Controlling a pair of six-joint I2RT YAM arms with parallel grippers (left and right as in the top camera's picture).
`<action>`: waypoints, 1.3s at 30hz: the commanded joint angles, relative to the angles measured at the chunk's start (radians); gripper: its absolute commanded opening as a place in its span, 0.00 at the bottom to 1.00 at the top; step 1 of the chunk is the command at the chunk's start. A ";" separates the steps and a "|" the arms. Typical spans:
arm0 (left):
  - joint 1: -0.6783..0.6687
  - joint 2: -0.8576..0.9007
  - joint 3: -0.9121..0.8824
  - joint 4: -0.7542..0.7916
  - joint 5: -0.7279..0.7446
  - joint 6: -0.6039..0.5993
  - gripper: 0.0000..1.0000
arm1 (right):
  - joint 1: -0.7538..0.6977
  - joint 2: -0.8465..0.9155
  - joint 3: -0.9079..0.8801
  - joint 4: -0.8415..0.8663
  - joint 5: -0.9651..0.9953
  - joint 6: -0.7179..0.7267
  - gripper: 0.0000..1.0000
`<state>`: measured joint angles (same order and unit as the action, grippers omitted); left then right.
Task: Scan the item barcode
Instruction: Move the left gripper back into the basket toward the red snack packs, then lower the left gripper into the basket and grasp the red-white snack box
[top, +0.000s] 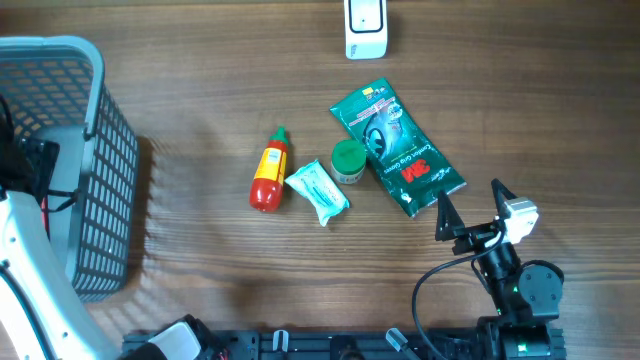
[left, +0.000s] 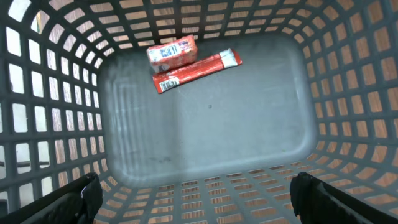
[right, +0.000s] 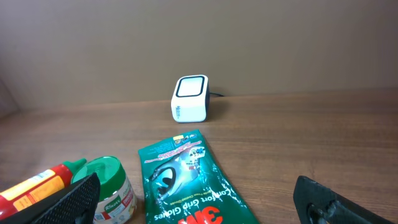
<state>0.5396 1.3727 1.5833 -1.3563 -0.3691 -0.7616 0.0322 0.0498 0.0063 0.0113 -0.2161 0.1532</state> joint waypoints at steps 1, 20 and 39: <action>0.044 0.021 -0.011 -0.002 0.002 -0.036 1.00 | 0.005 0.001 -0.001 0.004 0.007 0.006 1.00; 0.120 0.270 -0.011 0.052 -0.003 -0.032 1.00 | 0.005 0.001 -0.001 0.004 0.007 0.006 1.00; 0.192 0.313 -0.013 0.168 -0.021 -0.032 1.00 | 0.005 0.001 -0.001 0.004 0.007 0.006 1.00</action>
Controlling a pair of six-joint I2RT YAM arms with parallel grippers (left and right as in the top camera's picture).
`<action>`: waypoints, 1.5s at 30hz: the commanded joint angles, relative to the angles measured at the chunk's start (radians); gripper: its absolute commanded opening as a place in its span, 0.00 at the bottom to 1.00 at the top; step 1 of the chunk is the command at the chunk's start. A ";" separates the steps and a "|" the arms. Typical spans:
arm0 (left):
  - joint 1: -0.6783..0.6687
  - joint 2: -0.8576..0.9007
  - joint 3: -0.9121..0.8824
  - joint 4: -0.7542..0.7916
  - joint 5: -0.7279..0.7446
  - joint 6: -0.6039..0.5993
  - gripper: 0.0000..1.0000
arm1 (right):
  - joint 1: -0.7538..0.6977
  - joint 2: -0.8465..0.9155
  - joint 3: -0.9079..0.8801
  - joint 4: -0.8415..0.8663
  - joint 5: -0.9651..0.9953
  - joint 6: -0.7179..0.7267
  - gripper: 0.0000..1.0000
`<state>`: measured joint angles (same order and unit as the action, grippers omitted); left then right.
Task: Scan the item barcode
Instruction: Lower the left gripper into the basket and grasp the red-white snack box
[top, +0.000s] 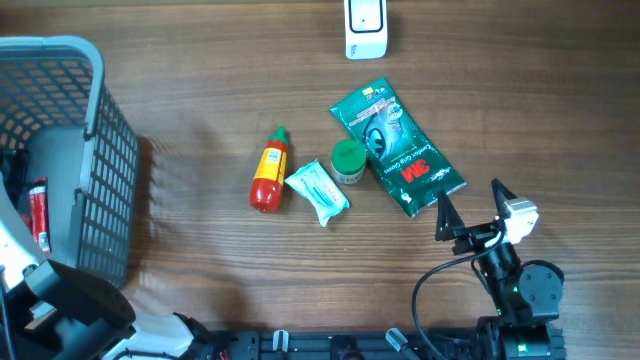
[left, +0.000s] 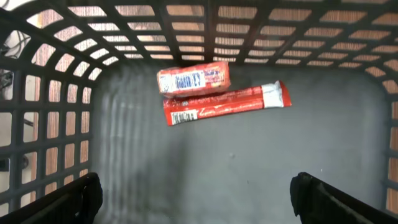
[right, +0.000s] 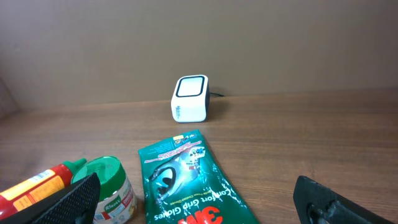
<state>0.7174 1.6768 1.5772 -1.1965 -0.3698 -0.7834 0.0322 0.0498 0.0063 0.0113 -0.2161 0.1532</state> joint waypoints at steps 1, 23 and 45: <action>0.015 0.012 -0.007 0.012 -0.021 -0.010 1.00 | 0.005 0.001 -0.001 0.004 0.007 0.006 1.00; 0.058 0.184 -0.007 0.041 -0.021 -0.010 1.00 | 0.005 0.001 -0.001 0.004 0.007 0.006 1.00; 0.105 0.243 -0.009 0.078 -0.042 -0.149 1.00 | 0.005 0.001 -0.001 0.004 0.007 0.006 1.00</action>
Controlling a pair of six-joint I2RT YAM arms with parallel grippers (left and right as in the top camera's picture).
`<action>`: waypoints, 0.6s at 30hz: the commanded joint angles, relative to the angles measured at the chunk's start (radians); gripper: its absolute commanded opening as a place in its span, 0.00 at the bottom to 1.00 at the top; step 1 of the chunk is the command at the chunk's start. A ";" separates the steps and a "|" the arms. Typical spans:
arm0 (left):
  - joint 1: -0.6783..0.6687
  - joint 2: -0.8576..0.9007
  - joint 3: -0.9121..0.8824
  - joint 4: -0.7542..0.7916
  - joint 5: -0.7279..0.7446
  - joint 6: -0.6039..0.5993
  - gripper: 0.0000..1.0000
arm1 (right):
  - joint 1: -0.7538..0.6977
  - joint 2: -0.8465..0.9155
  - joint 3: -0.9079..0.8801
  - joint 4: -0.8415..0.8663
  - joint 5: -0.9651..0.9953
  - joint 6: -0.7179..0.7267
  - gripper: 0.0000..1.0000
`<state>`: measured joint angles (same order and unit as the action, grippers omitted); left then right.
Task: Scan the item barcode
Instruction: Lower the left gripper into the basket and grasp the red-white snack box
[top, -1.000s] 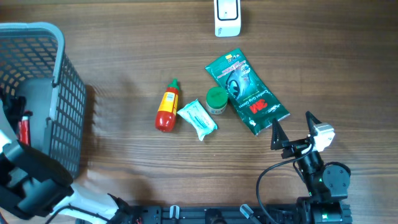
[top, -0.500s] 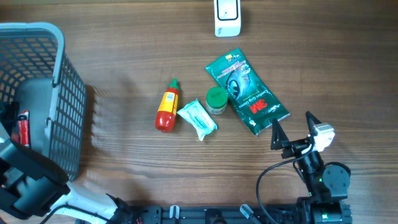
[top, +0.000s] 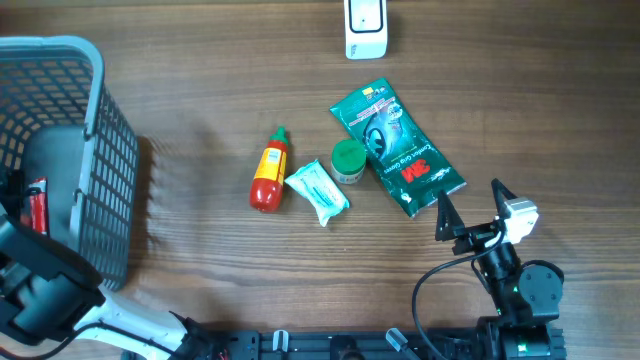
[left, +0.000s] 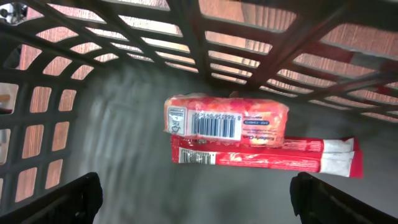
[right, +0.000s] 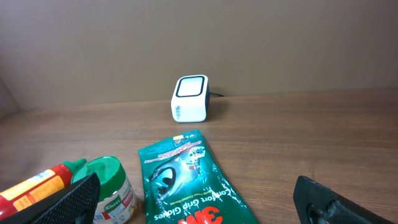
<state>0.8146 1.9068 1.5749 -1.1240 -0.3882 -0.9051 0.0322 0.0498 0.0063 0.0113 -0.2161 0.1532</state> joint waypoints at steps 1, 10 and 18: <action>0.008 0.013 -0.007 0.002 -0.021 -0.027 1.00 | 0.005 0.001 -0.001 0.004 0.007 0.006 1.00; 0.010 0.016 -0.007 0.040 -0.028 -0.027 1.00 | 0.005 0.001 -0.001 0.004 0.007 0.006 1.00; 0.010 0.067 -0.007 0.097 -0.029 -0.026 1.00 | 0.005 0.001 -0.001 0.004 0.007 0.006 1.00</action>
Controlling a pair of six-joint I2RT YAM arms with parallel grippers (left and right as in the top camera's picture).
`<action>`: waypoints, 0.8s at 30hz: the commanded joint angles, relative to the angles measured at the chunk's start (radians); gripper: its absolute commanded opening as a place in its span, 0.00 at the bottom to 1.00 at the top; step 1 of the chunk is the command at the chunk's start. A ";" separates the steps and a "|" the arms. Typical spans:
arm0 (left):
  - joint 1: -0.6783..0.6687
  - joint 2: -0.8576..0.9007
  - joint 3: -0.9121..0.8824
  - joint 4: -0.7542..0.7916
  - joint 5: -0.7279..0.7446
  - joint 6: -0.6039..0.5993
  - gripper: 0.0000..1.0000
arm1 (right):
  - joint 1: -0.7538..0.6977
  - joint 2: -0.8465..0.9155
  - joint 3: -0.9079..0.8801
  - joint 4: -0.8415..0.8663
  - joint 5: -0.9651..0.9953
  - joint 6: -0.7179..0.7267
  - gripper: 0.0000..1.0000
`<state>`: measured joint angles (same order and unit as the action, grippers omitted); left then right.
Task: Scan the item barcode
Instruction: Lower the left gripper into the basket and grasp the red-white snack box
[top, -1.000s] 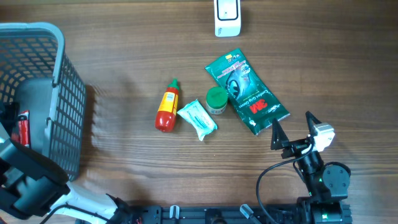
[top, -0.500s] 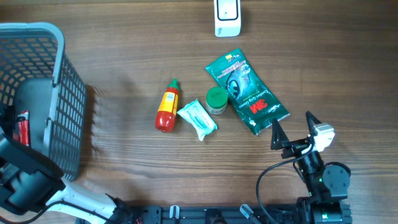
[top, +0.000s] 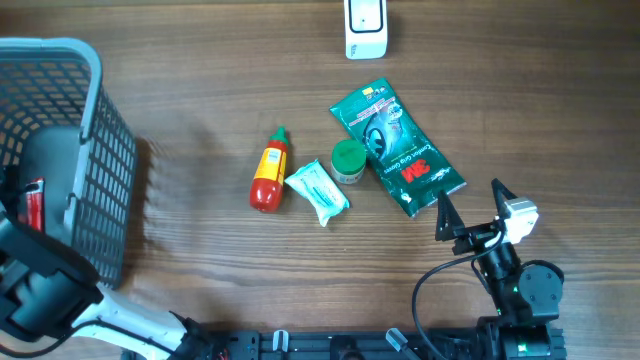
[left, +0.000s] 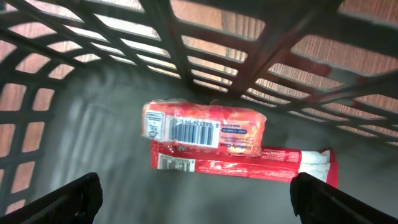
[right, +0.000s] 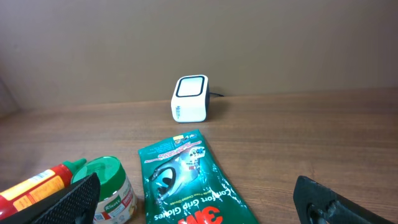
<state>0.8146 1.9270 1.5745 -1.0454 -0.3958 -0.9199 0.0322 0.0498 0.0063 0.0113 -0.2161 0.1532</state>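
Observation:
Two red items lie on the floor of the grey basket (left: 93, 124): a short red pack (left: 205, 130) with its barcode facing up, and a long red stick pack (left: 249, 165) just beside it. My left gripper (left: 199, 202) hangs open inside the basket, a little short of both packs, holding nothing. The white scanner (top: 365, 25) stands at the table's far edge. My right gripper (right: 199, 199) rests open near the front right, facing the green 3M glove pack (right: 186, 177).
On the table's middle lie a red sauce bottle (top: 269, 172), a teal wipe packet (top: 317, 191), a green-lidded jar (top: 348, 160) and the glove pack (top: 395, 148). The basket (top: 110, 150) stands at the far left, with my left arm (top: 40, 290) at its near end.
My left gripper has shifted slightly inside the basket; the two red packs now sit a bit further left in its view, and the basket wall fills more of the top. The right arm is unchanged.
My left gripper was open high over the basket, with its whole floor in view. Then it was lower, and later close to the two red packs, where it still is. It stayed open throughout. The right arm and the table items kept still.

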 joint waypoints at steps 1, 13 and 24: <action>0.010 0.056 -0.006 0.021 -0.023 -0.011 1.00 | 0.005 0.001 -0.001 0.004 0.007 0.006 1.00; 0.005 0.075 -0.006 0.068 -0.174 0.170 0.96 | 0.005 0.001 -0.001 0.004 0.007 0.006 1.00; -0.008 0.075 -0.006 0.136 0.192 1.140 0.92 | 0.005 0.001 -0.001 0.004 0.007 0.006 1.00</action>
<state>0.8108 1.9846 1.5734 -0.8932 -0.4263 -0.1669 0.0322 0.0498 0.0063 0.0113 -0.2161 0.1532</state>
